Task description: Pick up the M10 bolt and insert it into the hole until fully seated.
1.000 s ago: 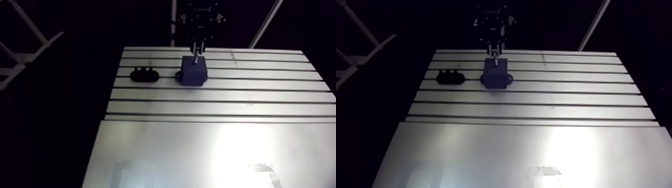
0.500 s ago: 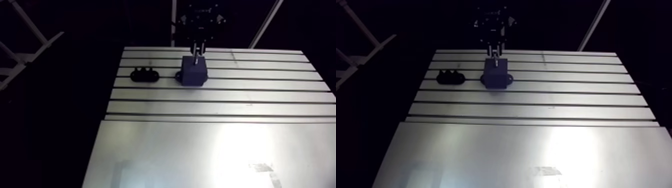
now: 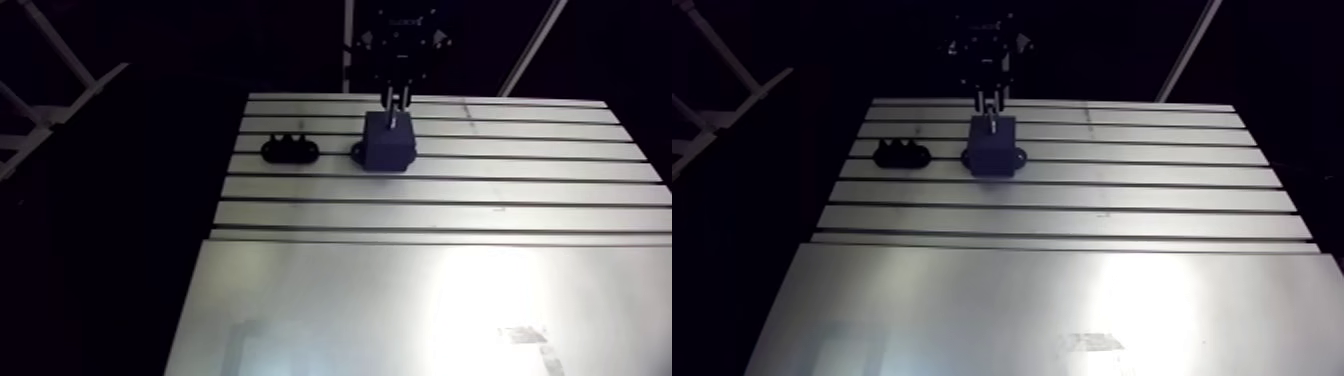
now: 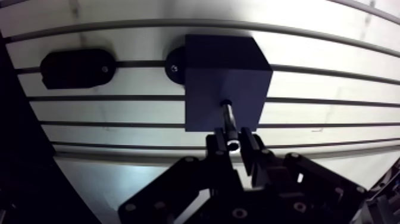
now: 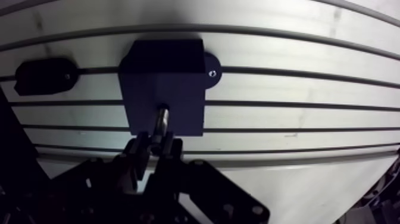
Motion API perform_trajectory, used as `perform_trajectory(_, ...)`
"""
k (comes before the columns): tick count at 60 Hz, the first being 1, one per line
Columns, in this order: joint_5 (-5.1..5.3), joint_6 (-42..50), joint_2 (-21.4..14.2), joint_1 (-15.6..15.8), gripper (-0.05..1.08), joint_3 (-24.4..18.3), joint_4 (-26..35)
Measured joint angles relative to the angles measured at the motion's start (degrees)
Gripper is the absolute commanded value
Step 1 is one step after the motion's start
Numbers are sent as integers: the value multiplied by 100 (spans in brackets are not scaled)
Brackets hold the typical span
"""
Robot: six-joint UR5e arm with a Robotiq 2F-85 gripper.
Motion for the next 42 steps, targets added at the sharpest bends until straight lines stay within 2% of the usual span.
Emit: perform_trajectory(42, -12, -1, 26, 3, 108, -8, -25)
